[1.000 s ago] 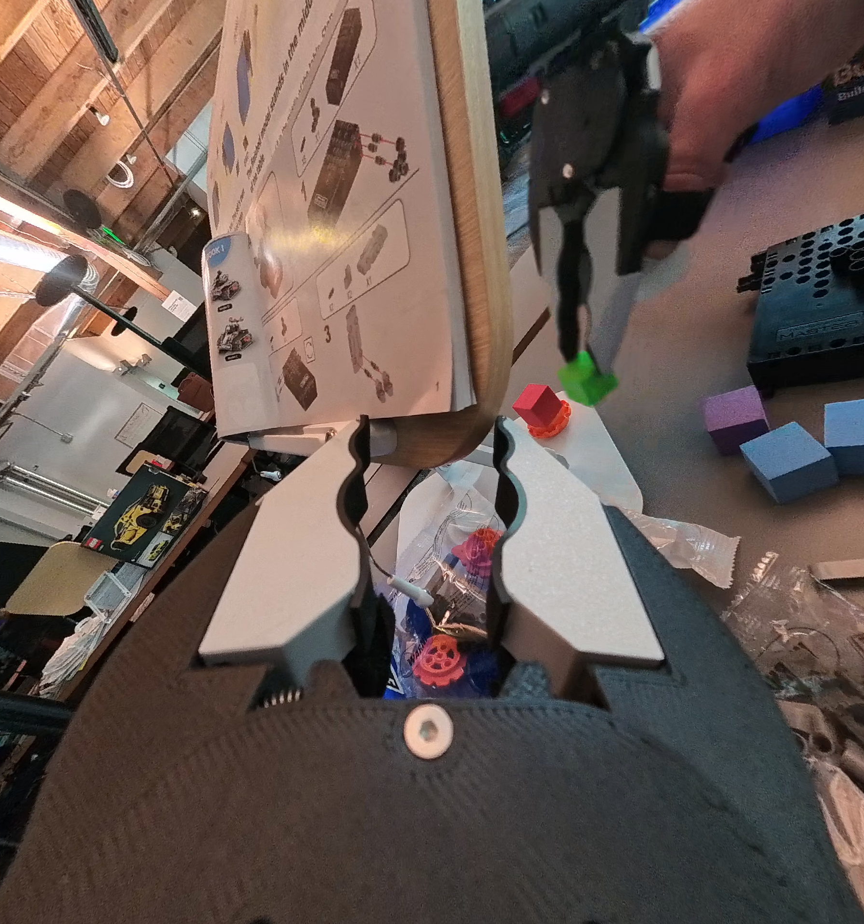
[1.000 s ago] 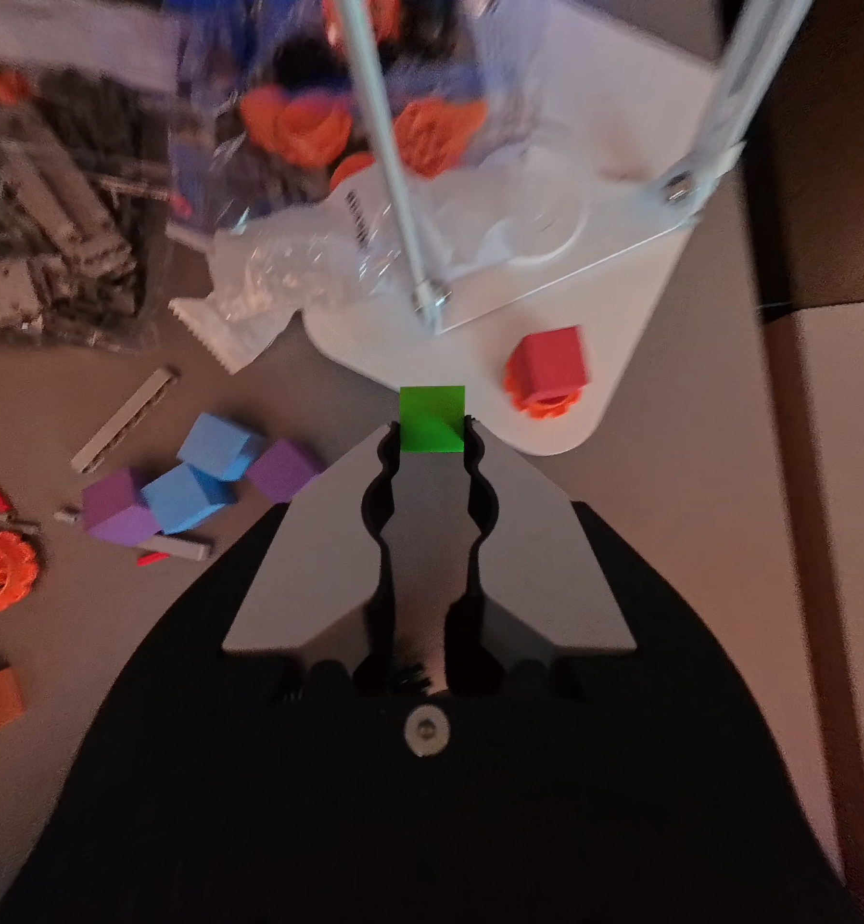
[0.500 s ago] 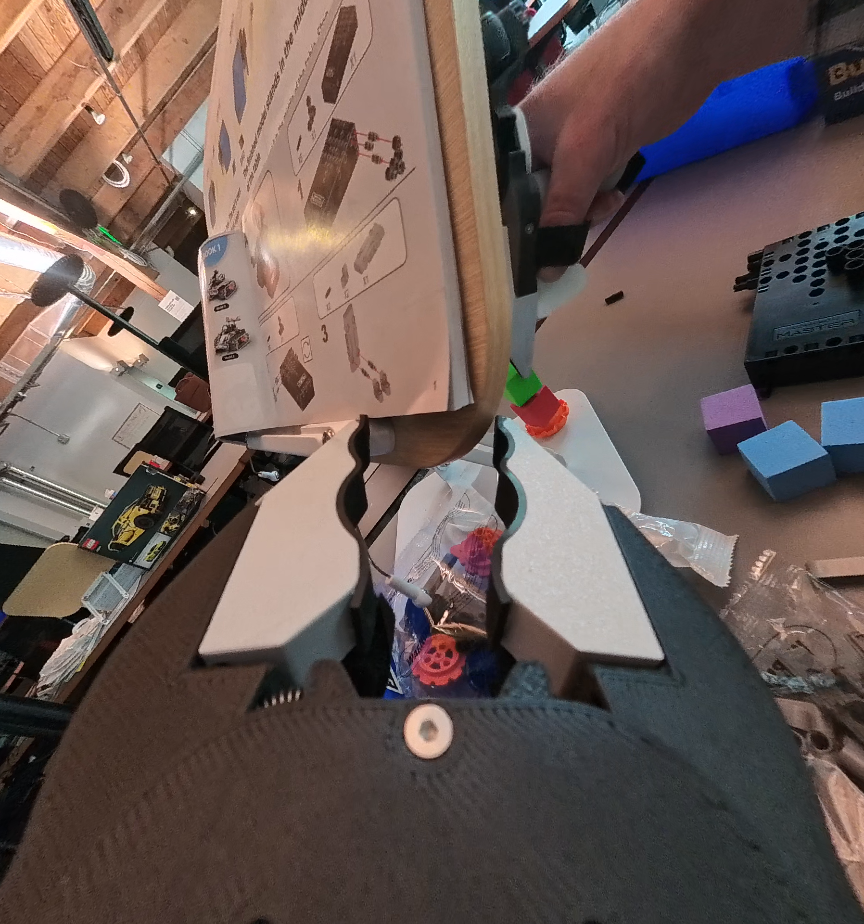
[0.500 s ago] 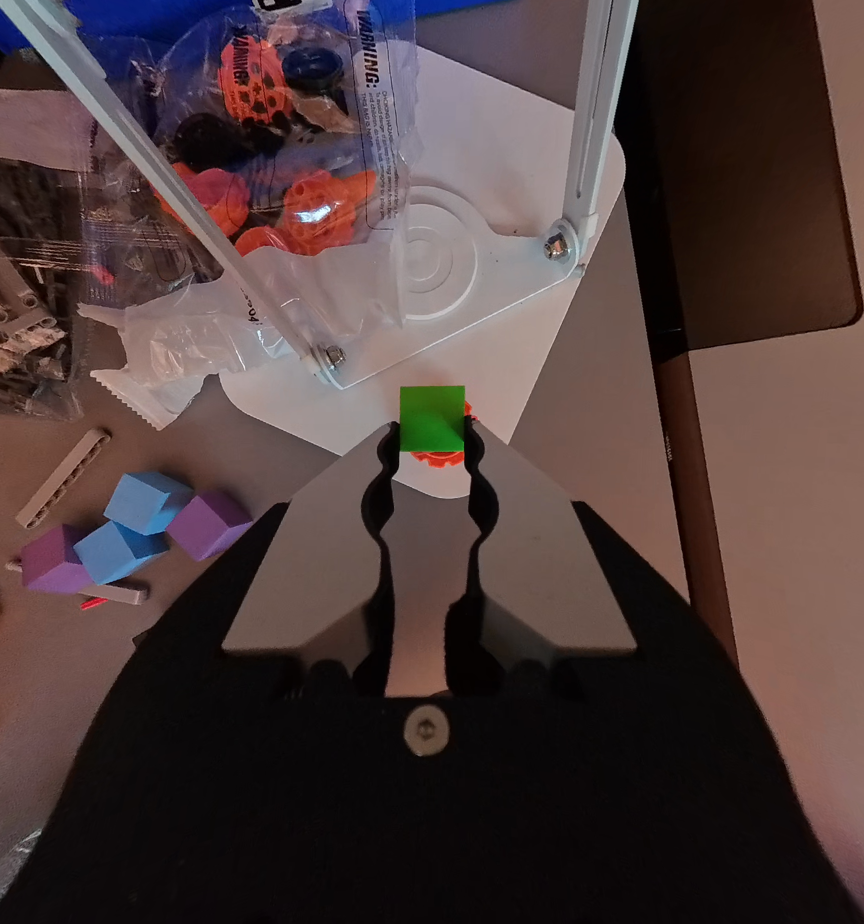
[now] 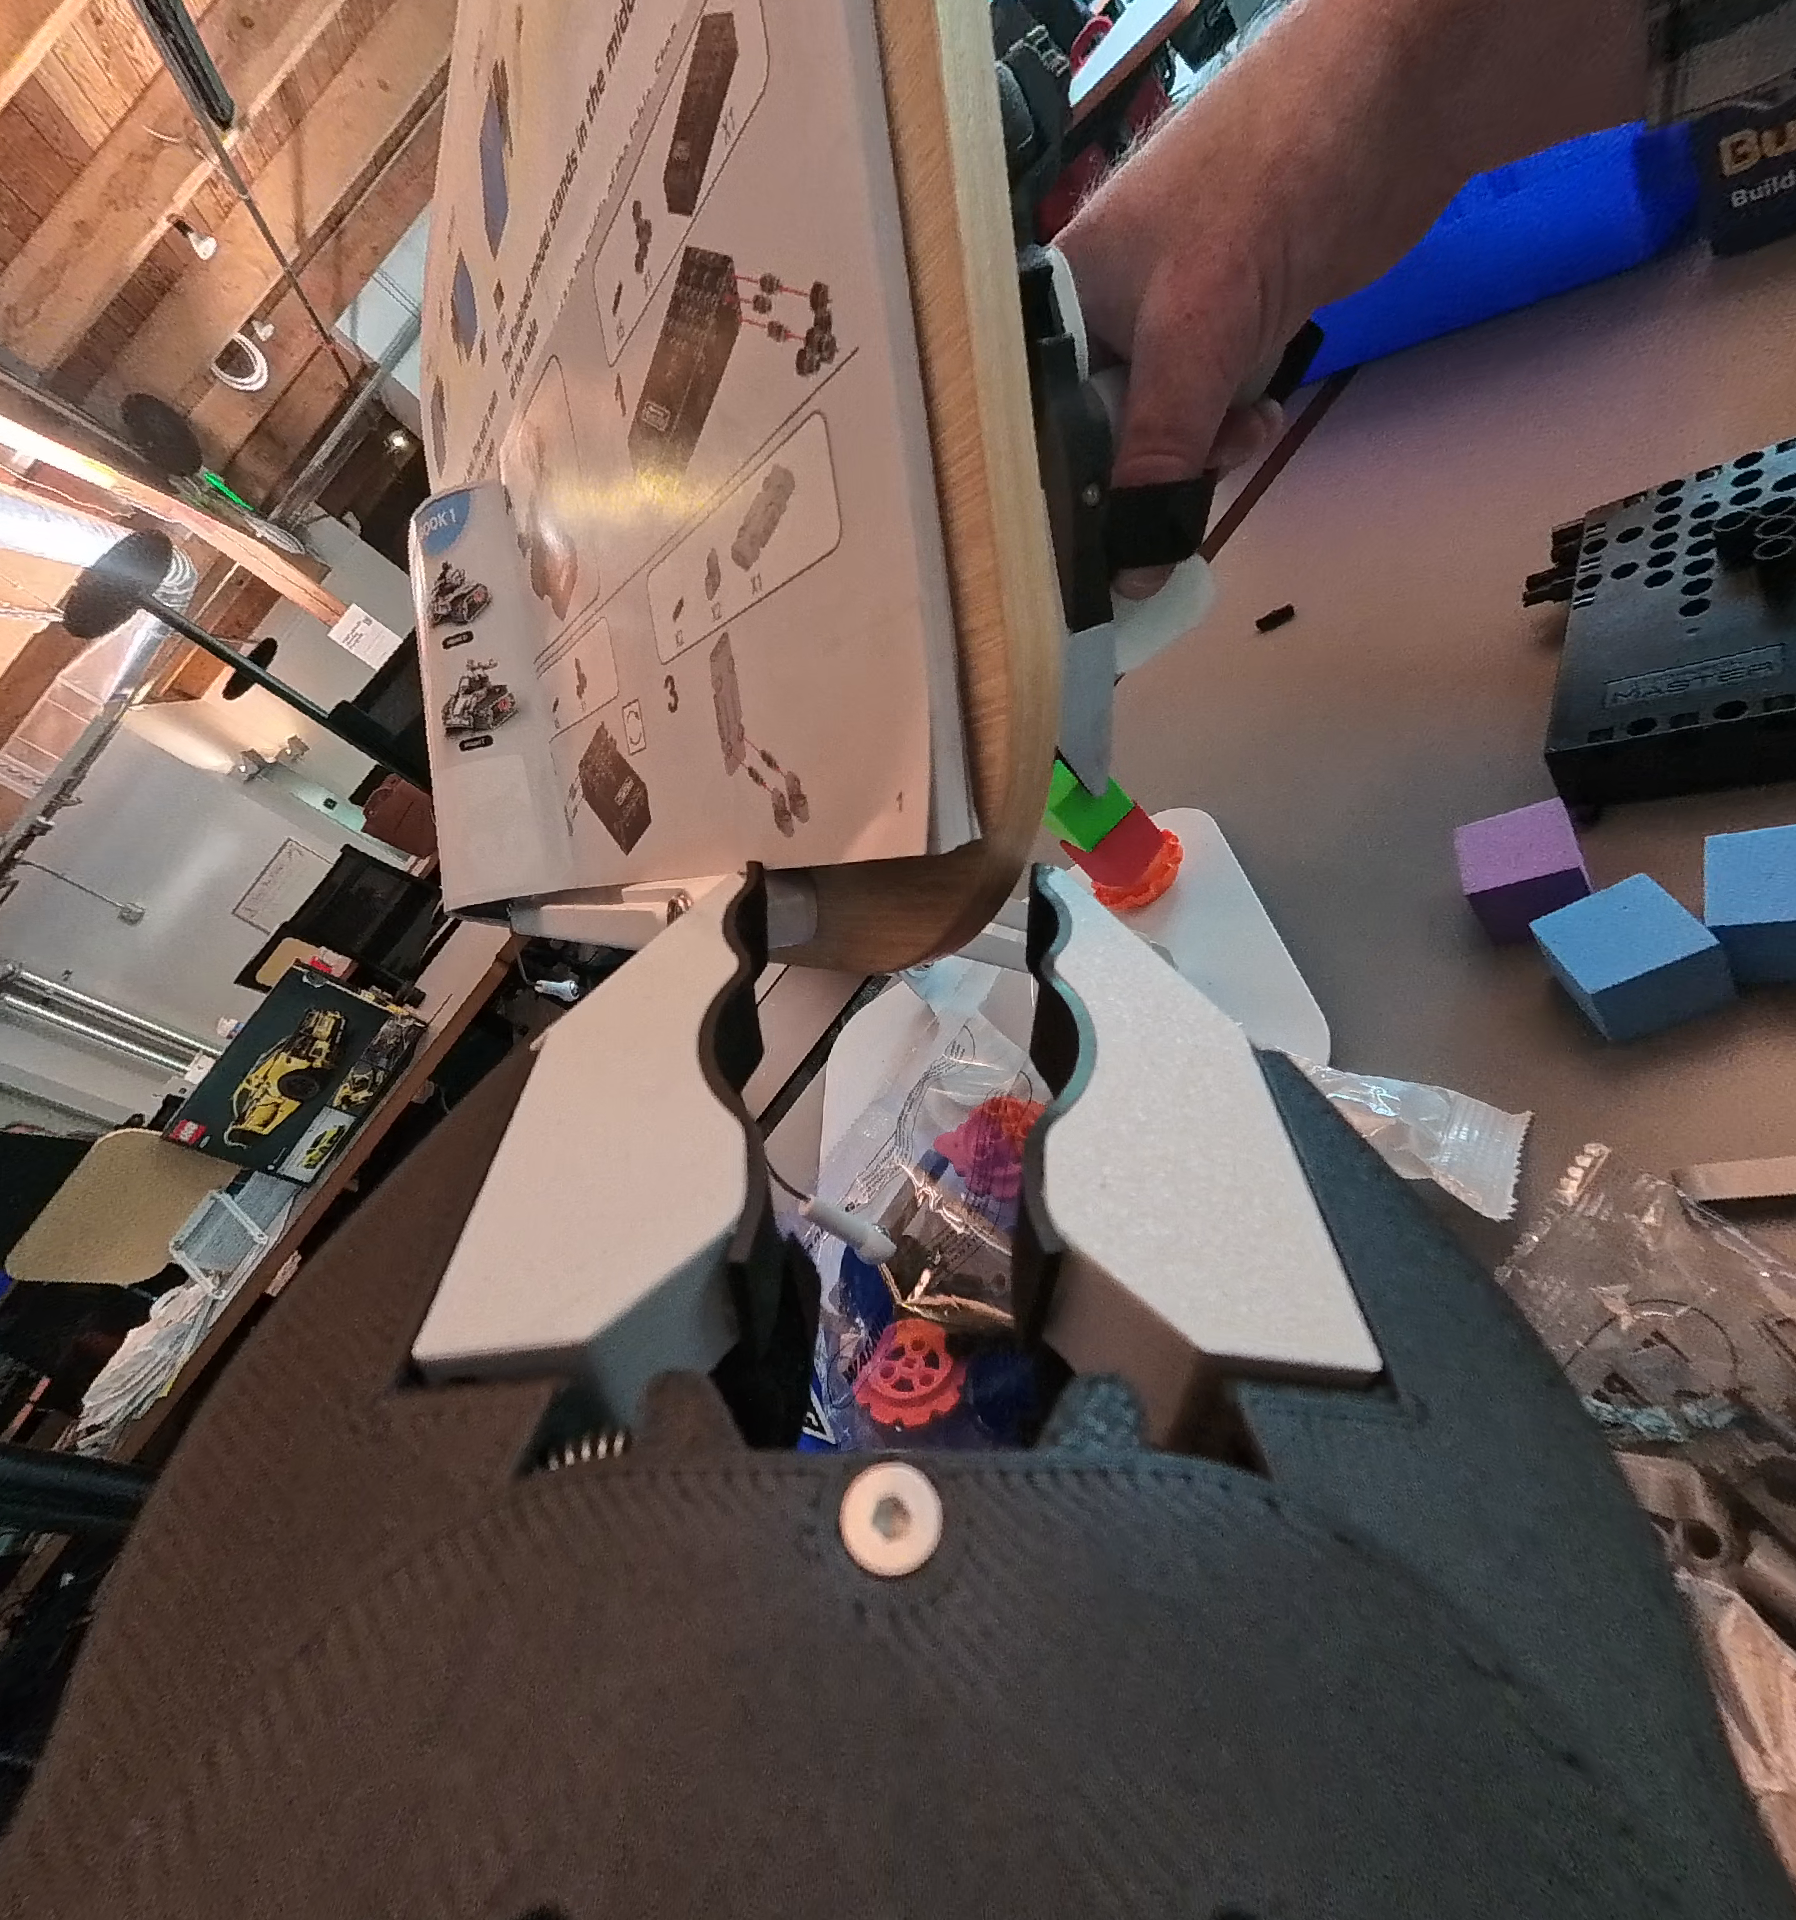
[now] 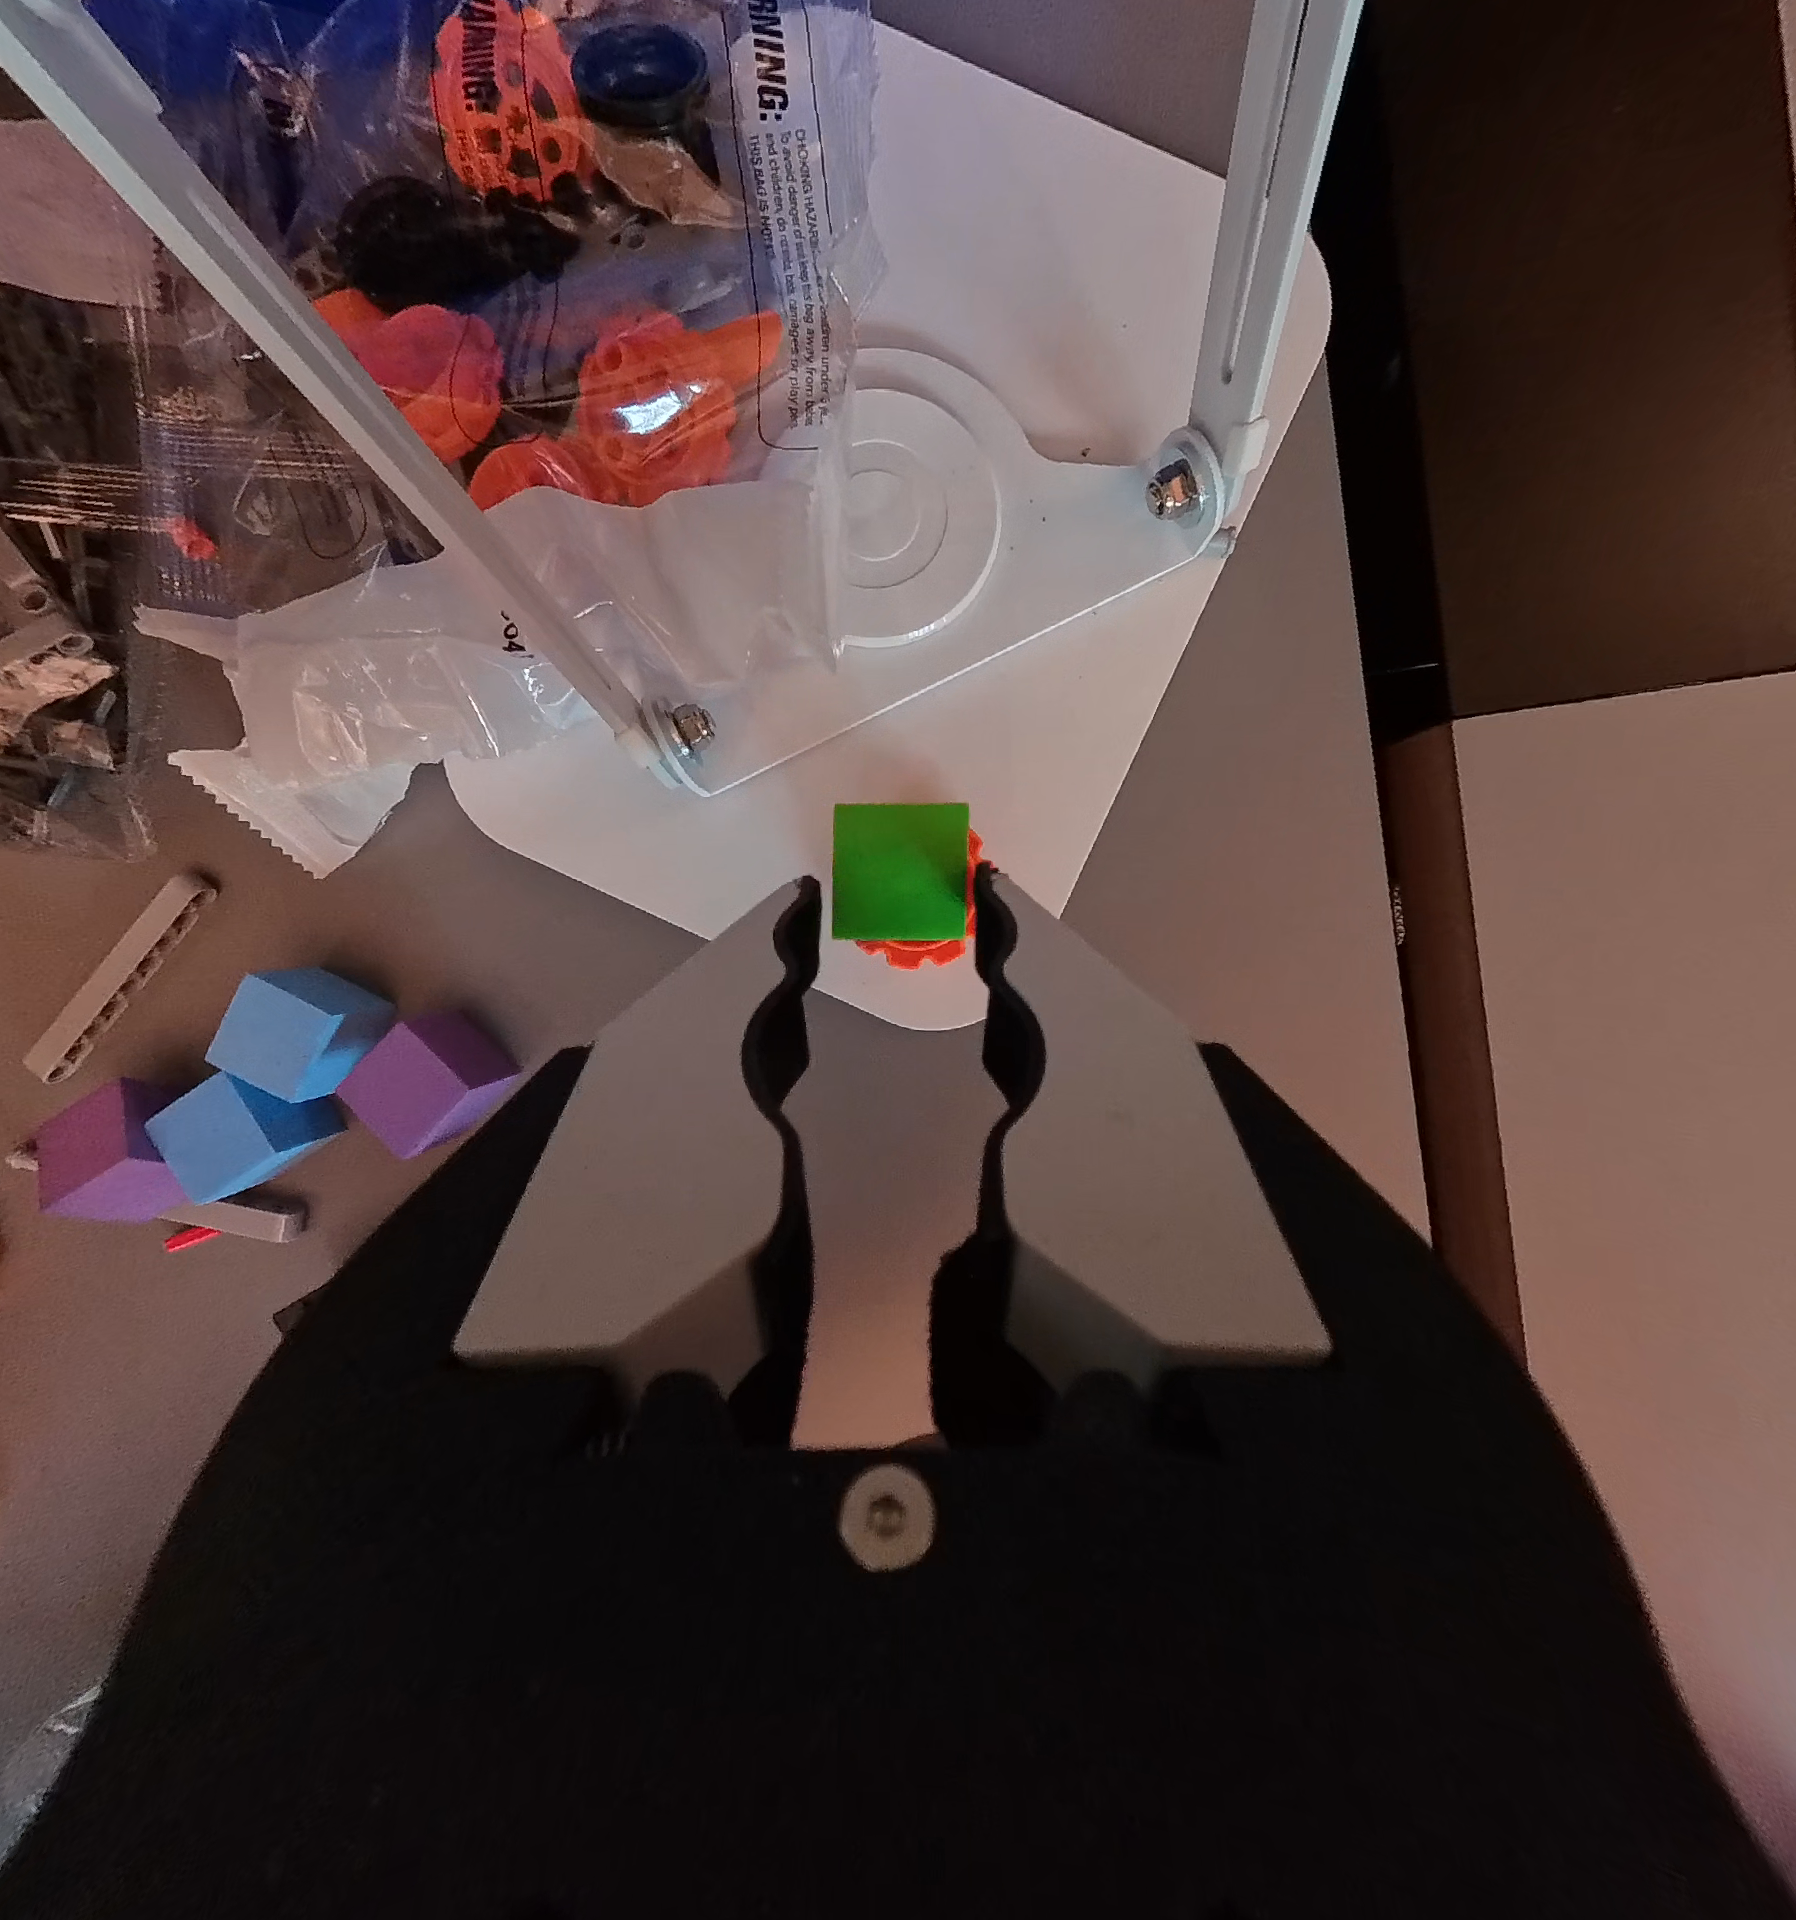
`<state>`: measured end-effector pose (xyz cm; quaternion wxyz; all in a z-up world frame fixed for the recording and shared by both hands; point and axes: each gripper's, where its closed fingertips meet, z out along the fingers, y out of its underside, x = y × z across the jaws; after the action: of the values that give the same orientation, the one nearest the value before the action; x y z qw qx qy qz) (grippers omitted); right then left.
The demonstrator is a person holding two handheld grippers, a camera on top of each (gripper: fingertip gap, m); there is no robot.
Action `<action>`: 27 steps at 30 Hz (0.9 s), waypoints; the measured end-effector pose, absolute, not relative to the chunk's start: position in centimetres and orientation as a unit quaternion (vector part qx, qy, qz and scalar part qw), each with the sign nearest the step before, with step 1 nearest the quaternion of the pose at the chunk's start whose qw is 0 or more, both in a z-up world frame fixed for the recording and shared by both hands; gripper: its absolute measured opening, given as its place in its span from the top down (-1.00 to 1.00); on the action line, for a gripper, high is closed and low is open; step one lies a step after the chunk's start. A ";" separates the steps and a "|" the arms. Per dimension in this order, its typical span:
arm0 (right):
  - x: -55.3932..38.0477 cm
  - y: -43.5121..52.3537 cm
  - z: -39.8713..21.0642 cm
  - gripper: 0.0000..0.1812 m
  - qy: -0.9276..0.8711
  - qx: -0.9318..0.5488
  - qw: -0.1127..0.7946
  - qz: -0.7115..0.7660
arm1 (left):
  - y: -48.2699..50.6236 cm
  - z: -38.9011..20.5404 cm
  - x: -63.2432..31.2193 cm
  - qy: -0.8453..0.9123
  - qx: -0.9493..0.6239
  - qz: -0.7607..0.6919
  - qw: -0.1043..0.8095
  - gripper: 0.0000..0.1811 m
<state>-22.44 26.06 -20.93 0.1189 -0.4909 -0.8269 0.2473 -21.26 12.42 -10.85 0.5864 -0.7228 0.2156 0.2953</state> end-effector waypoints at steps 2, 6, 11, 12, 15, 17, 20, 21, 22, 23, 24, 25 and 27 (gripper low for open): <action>-22.4 26.1 -20.7 0.64 -0.825 -0.493 0.123 0.248 | 12.4 -10.9 -21.3 0.216 -0.723 0.295 0.587 0.46; -21.1 26.2 -19.8 0.60 -0.821 -0.494 0.139 0.249 | 12.4 -10.8 -21.3 0.215 -0.723 0.295 0.587 0.46; -16.9 24.1 -19.8 0.60 -0.833 -0.466 0.114 0.274 | 12.4 -10.8 -21.2 0.215 -0.723 0.294 0.587 0.46; -16.0 23.1 -20.1 0.60 -0.840 -0.451 0.106 0.283 | 12.5 -10.8 -21.2 0.215 -0.723 0.294 0.587 0.46; -15.3 23.1 -21.6 0.60 -0.848 -0.445 0.113 0.266 | 12.5 -10.8 -21.2 0.214 -0.722 0.294 0.588 0.46; -16.4 24.0 -21.6 0.61 -0.826 -0.469 0.122 0.287 | 12.5 -10.8 -21.3 0.213 -0.722 0.294 0.589 0.47; -19.3 26.2 -21.5 0.42 -0.773 -0.520 0.152 0.330 | 12.4 -10.8 -21.3 0.213 -0.722 0.294 0.590 0.47; -20.0 26.6 -21.7 0.42 -0.760 -0.531 0.149 0.345 | 12.4 -10.8 -21.3 0.213 -0.721 0.294 0.589 0.47; -20.7 27.0 -22.2 0.42 -0.750 -0.542 0.147 0.350 | 12.4 -10.8 -21.3 0.213 -0.721 0.294 0.590 0.47; -21.2 27.1 -22.7 0.42 -0.744 -0.547 0.142 0.357 | 12.4 -10.8 -21.3 0.214 -0.722 0.294 0.589 0.47; -21.7 27.0 -23.1 0.44 -0.740 -0.549 0.135 0.366 | 12.4 -10.8 -21.3 0.214 -0.722 0.294 0.589 0.47; -22.1 26.9 -23.4 0.46 -0.736 -0.550 0.129 0.373 | 12.4 -10.8 -21.3 0.215 -0.722 0.294 0.589 0.47; -22.7 26.6 -23.9 0.51 -0.735 -0.547 0.118 0.382 | 12.4 -10.8 -21.3 0.215 -0.722 0.293 0.589 0.47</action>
<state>-22.67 26.55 -23.89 0.1176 -0.5469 -0.7354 0.3823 -21.27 12.42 -10.82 0.5886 -0.7220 0.2150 0.2933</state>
